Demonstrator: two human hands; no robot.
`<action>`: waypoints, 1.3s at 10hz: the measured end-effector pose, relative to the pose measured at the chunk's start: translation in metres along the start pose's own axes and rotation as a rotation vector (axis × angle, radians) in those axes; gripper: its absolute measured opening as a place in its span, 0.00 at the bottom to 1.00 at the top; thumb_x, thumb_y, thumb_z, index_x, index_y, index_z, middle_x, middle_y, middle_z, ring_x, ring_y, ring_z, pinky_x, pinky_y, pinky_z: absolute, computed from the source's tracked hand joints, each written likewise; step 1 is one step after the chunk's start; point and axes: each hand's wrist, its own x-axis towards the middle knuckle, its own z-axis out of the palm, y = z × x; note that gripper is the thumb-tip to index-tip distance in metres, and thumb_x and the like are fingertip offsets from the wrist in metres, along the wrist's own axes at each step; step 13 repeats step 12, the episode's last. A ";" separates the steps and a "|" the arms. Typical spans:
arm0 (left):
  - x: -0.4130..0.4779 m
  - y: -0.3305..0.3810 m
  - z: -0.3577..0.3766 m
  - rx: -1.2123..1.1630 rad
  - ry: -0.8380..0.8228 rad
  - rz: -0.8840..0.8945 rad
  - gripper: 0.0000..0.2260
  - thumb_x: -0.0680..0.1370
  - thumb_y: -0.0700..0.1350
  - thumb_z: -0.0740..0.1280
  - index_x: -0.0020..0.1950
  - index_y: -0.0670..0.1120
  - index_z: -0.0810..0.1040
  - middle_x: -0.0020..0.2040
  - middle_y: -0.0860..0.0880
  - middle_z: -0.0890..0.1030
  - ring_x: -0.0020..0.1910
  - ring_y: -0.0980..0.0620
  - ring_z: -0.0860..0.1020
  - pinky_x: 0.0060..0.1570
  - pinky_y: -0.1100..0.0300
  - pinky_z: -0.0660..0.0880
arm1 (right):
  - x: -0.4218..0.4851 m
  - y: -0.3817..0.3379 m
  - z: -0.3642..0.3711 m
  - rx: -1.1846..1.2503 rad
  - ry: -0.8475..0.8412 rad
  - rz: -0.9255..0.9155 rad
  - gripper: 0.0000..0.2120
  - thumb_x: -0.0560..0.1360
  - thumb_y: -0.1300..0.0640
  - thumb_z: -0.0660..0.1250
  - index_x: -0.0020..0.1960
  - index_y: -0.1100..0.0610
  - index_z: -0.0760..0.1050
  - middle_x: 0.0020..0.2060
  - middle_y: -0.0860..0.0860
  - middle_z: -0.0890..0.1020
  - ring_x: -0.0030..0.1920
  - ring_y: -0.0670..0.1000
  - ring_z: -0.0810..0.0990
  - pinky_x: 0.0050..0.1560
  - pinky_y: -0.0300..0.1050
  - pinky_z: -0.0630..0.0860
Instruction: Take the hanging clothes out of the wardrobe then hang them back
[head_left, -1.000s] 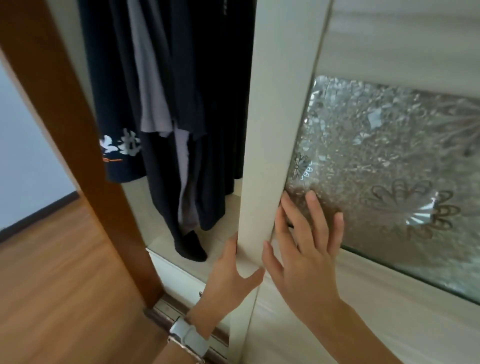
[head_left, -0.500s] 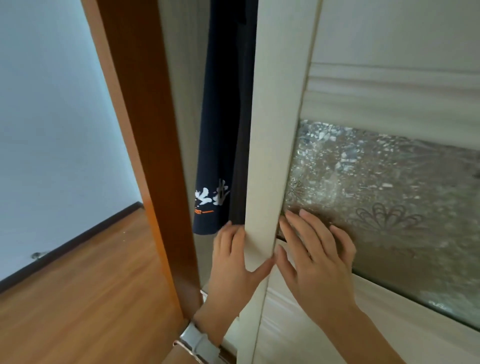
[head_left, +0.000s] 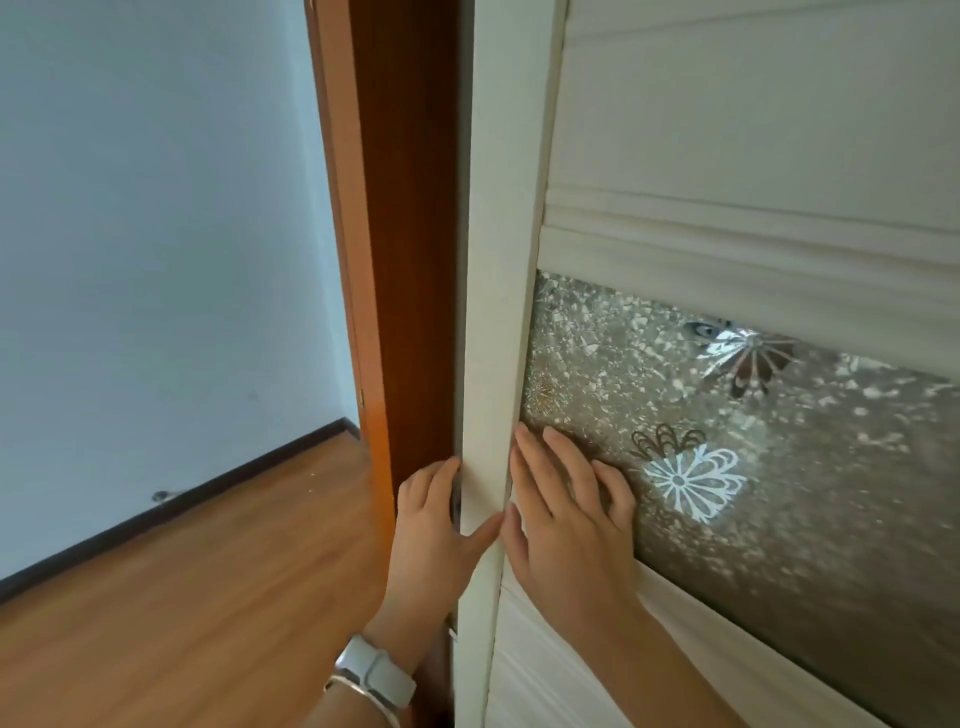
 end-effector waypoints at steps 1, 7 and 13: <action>0.007 -0.007 -0.004 -0.056 0.061 -0.128 0.42 0.67 0.53 0.73 0.75 0.50 0.54 0.73 0.51 0.60 0.73 0.52 0.56 0.72 0.55 0.58 | 0.009 -0.009 0.008 0.000 -0.035 -0.011 0.21 0.72 0.50 0.58 0.61 0.55 0.77 0.63 0.47 0.78 0.66 0.48 0.66 0.62 0.49 0.60; 0.055 -0.045 -0.016 0.042 0.039 -0.332 0.32 0.73 0.53 0.67 0.73 0.44 0.61 0.71 0.48 0.69 0.70 0.50 0.67 0.68 0.56 0.66 | 0.052 -0.054 0.055 0.032 -0.211 -0.087 0.24 0.72 0.52 0.55 0.64 0.58 0.73 0.66 0.52 0.75 0.68 0.50 0.71 0.71 0.50 0.44; 0.052 0.005 -0.076 -0.068 -0.001 -0.127 0.16 0.77 0.47 0.63 0.64 0.46 0.74 0.58 0.54 0.78 0.59 0.56 0.75 0.59 0.63 0.70 | 0.072 -0.044 0.015 0.579 -0.064 0.023 0.10 0.70 0.53 0.63 0.45 0.51 0.83 0.48 0.45 0.83 0.41 0.44 0.83 0.50 0.38 0.74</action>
